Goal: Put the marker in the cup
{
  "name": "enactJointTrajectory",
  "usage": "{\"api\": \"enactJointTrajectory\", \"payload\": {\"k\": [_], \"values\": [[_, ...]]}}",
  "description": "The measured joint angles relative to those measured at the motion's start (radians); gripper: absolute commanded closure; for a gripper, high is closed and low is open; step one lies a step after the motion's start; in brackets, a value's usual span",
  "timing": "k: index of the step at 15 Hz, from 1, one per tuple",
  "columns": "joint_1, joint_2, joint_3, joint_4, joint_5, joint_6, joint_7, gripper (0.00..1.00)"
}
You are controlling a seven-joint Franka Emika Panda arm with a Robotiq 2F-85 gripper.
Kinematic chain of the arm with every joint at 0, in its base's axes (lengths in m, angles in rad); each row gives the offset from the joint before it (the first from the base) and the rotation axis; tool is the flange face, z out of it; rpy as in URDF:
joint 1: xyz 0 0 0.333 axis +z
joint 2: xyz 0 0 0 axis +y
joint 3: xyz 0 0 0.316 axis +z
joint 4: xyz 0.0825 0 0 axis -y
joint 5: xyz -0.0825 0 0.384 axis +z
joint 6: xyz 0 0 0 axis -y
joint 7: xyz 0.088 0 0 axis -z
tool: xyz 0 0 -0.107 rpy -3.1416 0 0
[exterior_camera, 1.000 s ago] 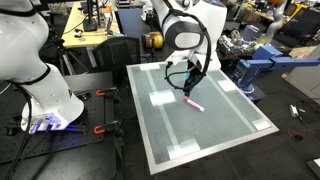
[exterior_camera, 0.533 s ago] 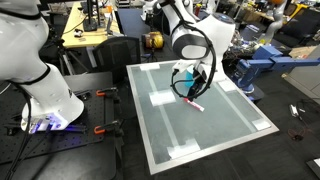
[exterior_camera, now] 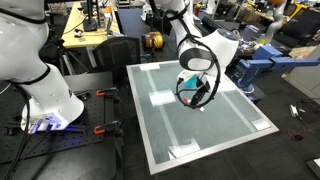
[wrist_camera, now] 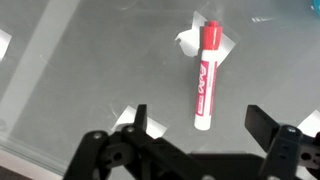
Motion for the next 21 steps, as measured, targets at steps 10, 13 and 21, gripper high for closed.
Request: {"api": "enactJointTrajectory", "payload": {"k": [10,13,21], "values": [[0.002,0.104,0.0,0.095,0.0,0.0,0.0,0.13],[0.005,0.122,0.0,0.111,0.0,-0.004,0.0,0.17],[0.01,0.15,0.002,0.137,0.0,-0.017,-0.001,0.71]]}}
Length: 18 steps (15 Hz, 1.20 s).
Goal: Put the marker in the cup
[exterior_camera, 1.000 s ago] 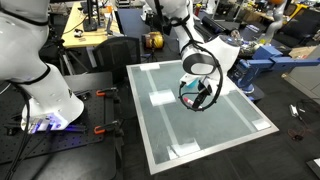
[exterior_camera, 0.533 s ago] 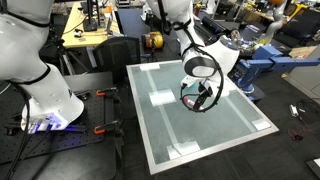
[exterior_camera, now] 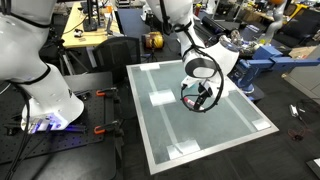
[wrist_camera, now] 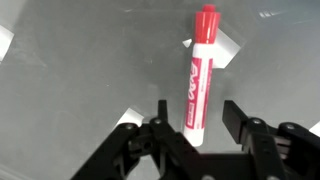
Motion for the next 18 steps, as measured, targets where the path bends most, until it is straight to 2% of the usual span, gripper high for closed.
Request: {"api": "enactJointTrajectory", "payload": {"k": [3,4,6,12,18], "values": [[0.003,0.002,0.0,0.003,0.0,0.0,0.0,0.95],[0.005,0.002,0.0,0.004,0.0,0.0,0.0,0.99],[0.008,0.002,0.0,0.005,0.0,0.0,-0.001,0.95],[0.032,-0.02,-0.009,0.009,-0.007,0.007,-0.013,0.95],[0.09,-0.142,-0.052,-0.016,-0.083,0.008,-0.013,0.95]]}}
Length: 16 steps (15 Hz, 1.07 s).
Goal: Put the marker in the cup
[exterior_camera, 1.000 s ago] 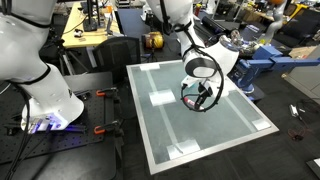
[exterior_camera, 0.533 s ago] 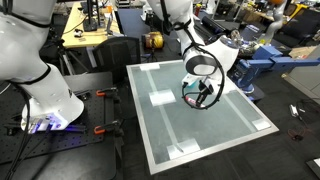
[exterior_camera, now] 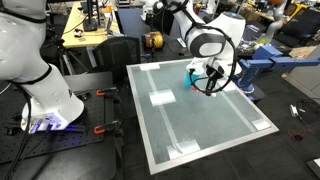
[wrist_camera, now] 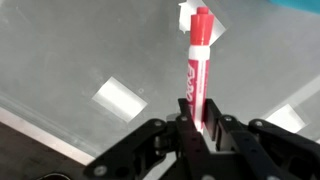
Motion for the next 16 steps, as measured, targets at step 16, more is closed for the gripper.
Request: {"api": "enactJointTrajectory", "payload": {"k": [16], "values": [[0.015,-0.405,0.047,-0.129,-0.097,-0.295,-0.292,0.8]]}}
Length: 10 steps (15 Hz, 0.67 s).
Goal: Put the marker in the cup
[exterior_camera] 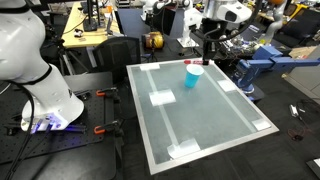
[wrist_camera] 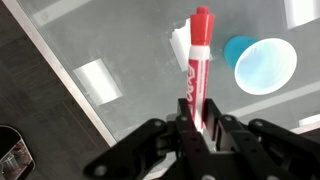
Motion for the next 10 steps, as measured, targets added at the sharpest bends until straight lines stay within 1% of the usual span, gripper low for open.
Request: {"api": "enactJointTrajectory", "payload": {"k": [2,3,6,8,10], "values": [[-0.003,-0.003,0.002,-0.008,0.0,0.0,-0.002,0.8],[-0.004,-0.003,0.003,-0.01,0.0,0.0,-0.002,0.95],[-0.007,0.0,0.005,-0.011,0.0,0.018,0.023,0.95],[-0.006,0.006,0.008,-0.016,-0.03,0.086,0.105,0.95],[-0.002,0.012,0.011,-0.029,-0.109,0.169,0.224,0.95]]}}
